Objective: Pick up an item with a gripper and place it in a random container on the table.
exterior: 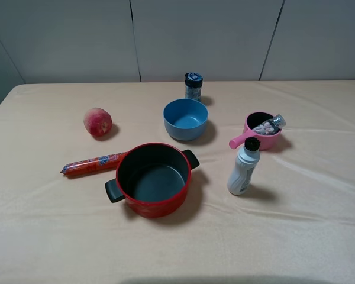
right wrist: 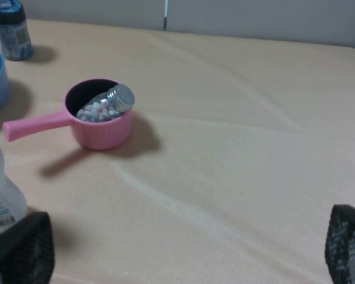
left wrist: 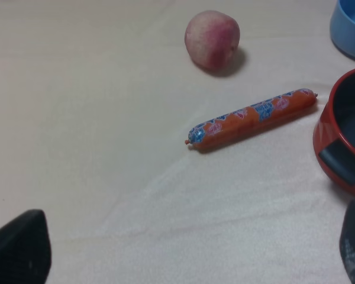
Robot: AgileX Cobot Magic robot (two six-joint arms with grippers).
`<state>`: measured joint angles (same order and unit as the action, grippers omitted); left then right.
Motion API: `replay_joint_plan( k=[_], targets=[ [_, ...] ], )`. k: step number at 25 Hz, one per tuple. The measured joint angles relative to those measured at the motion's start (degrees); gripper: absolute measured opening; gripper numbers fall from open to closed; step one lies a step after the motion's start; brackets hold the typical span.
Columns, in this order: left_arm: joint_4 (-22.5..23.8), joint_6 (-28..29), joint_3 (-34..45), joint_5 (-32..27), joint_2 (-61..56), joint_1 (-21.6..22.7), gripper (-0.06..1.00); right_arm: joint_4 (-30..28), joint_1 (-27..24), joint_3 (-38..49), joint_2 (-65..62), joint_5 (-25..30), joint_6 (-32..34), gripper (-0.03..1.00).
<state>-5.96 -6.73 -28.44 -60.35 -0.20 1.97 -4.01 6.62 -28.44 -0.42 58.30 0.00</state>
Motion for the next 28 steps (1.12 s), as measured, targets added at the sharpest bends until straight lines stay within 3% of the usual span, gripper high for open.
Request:
replay_joint_plan(
  k=[28],
  targets=[
    [0.16,0.0,0.0,0.0,0.0,0.0,0.99,0.0,0.0,0.11,0.0,-0.06,0.0,0.69]
  ],
)
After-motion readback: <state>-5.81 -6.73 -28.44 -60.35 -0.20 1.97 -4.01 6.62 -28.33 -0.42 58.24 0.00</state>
